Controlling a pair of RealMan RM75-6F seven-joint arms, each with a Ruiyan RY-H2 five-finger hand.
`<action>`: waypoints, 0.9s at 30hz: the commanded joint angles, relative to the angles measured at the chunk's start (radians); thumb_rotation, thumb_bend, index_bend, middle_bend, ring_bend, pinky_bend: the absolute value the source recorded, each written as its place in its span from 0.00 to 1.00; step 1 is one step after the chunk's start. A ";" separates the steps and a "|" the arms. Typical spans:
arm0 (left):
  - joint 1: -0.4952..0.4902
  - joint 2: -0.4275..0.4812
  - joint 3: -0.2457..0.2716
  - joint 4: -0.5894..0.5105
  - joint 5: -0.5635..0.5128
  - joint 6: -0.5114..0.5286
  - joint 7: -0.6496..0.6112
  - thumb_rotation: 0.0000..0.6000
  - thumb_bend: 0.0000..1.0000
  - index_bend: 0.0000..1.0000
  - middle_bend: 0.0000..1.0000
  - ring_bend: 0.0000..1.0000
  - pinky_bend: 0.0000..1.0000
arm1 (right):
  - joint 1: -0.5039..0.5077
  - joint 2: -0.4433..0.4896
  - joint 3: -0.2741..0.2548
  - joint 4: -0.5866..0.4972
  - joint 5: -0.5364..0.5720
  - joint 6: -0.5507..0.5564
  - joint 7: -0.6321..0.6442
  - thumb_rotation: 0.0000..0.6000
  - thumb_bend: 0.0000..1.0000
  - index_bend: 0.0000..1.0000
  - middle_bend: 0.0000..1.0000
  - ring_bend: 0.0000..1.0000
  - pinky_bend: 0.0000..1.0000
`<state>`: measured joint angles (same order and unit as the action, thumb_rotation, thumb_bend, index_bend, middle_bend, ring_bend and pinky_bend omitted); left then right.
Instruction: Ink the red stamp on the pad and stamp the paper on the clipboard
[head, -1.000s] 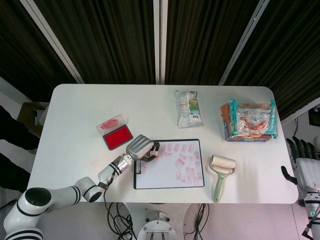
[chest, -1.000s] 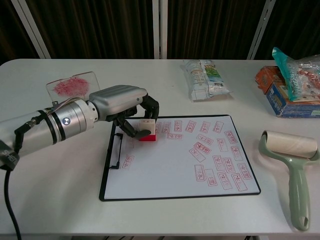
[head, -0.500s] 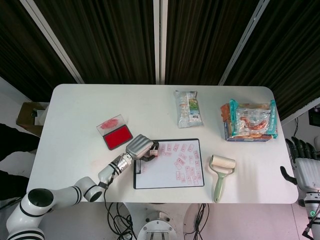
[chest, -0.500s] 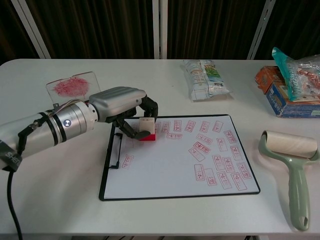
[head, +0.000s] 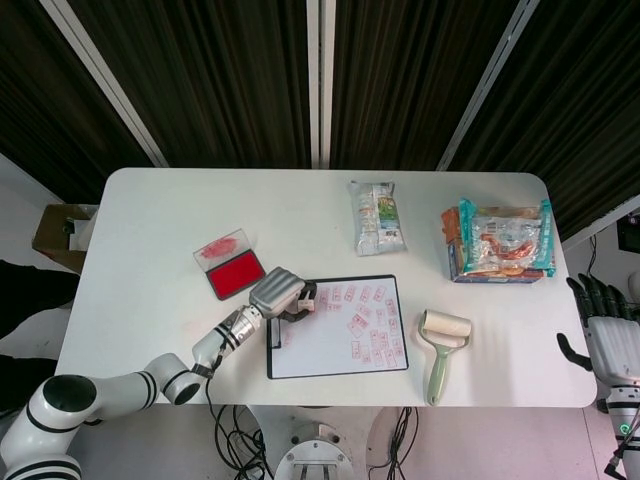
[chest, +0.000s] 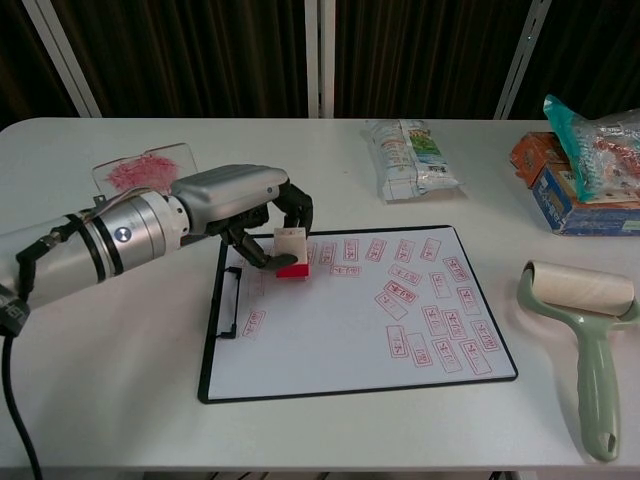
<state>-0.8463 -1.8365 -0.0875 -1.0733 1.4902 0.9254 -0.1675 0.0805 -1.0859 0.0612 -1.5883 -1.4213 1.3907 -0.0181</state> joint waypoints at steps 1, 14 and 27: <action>0.014 0.104 -0.035 -0.145 -0.014 0.037 -0.016 1.00 0.48 0.66 0.70 1.00 1.00 | 0.000 -0.001 -0.001 -0.001 -0.005 0.002 0.001 1.00 0.27 0.00 0.00 0.00 0.00; 0.225 0.394 0.080 -0.402 0.022 0.246 0.059 1.00 0.46 0.66 0.69 1.00 1.00 | 0.003 -0.010 -0.002 0.000 -0.009 0.003 -0.002 1.00 0.27 0.00 0.00 0.00 0.00; 0.414 0.304 0.198 -0.129 0.066 0.361 -0.065 1.00 0.45 0.66 0.69 1.00 1.00 | 0.020 -0.023 -0.009 -0.004 -0.004 -0.030 -0.039 1.00 0.27 0.00 0.00 0.00 0.00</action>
<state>-0.4499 -1.5086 0.1061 -1.2330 1.5595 1.2898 -0.2059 0.0996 -1.1098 0.0526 -1.5899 -1.4253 1.3611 -0.0541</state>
